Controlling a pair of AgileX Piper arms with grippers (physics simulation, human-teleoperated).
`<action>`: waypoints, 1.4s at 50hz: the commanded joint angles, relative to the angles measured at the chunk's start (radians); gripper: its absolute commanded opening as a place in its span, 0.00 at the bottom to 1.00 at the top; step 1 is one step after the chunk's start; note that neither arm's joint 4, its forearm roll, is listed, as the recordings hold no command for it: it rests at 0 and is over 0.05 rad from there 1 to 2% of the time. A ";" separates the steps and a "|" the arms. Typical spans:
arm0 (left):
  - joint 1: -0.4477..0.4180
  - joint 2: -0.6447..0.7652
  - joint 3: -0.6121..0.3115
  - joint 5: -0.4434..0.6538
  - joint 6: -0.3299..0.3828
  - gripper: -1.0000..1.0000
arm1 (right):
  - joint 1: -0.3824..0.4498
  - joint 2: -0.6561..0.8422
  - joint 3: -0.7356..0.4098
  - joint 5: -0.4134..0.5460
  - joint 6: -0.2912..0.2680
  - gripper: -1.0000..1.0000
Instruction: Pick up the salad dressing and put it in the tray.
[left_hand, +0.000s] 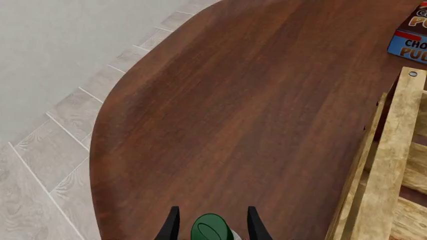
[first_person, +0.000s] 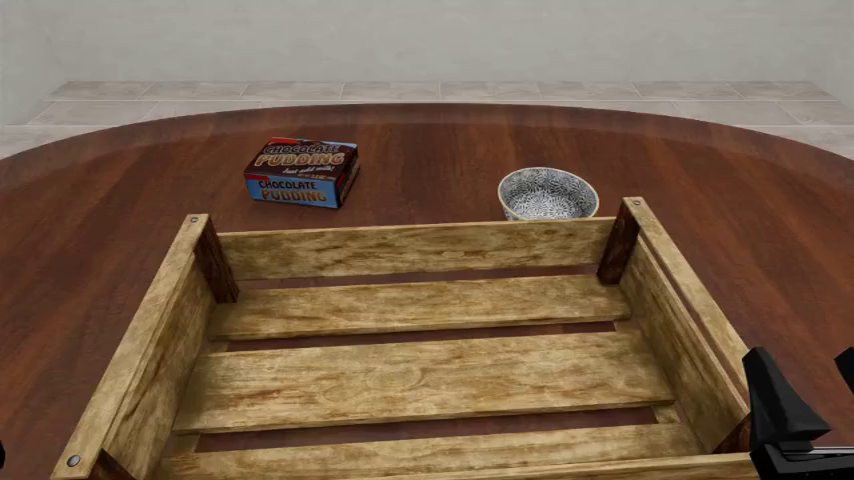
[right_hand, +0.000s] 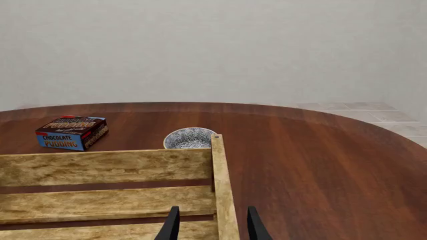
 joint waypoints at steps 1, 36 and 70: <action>0.008 0.033 0.031 -0.043 0.001 1.00 | -0.002 0.000 -0.001 0.001 -0.001 1.00; 0.016 0.155 0.107 -0.154 0.000 1.00 | -0.008 0.000 0.002 0.002 0.002 1.00; 0.018 0.288 0.136 -0.257 -0.018 0.00 | -0.021 0.000 0.001 0.002 0.010 1.00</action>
